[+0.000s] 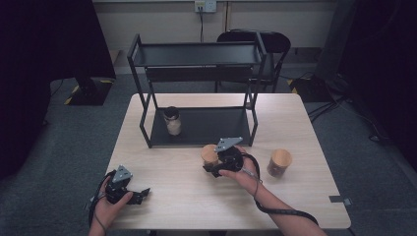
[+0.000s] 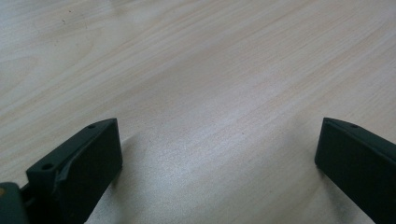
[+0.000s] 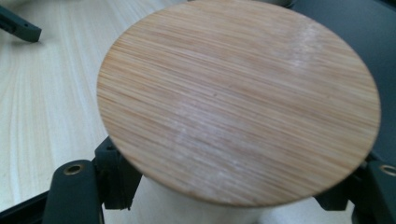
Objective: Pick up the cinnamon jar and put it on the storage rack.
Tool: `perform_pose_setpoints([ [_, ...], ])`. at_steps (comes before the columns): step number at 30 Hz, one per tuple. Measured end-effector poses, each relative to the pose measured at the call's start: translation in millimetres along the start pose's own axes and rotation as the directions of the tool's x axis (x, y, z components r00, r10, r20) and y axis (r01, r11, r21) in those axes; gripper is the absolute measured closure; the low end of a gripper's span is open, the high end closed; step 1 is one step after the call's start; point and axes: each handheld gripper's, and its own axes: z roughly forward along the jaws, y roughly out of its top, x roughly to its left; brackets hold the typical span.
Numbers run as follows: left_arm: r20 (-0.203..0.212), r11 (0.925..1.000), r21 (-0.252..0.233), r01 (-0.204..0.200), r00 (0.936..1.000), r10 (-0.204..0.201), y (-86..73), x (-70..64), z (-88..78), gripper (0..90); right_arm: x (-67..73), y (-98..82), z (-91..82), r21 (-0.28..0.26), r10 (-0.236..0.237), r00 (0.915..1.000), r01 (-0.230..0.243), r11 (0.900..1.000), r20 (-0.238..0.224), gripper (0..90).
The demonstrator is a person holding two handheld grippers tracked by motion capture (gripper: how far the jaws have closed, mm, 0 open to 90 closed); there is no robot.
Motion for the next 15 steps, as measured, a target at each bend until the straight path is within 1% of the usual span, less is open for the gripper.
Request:
perform_pose_setpoints([
  [7,0.0,1.0,0.0,0.0,1.0,0.0,0.0,0.0,0.0,0.2,-5.9,6.4,2.2,0.0,0.002,0.9999,-0.002,1.0,0.013,25.0],
  [15,0.0,1.0,0.0,0.0,1.0,0.0,0.0,0.0,0.0,0.2,-11.2,9.8,7.7,0.006,0.009,0.9998,-0.009,1.0,0.019,25.0],
])
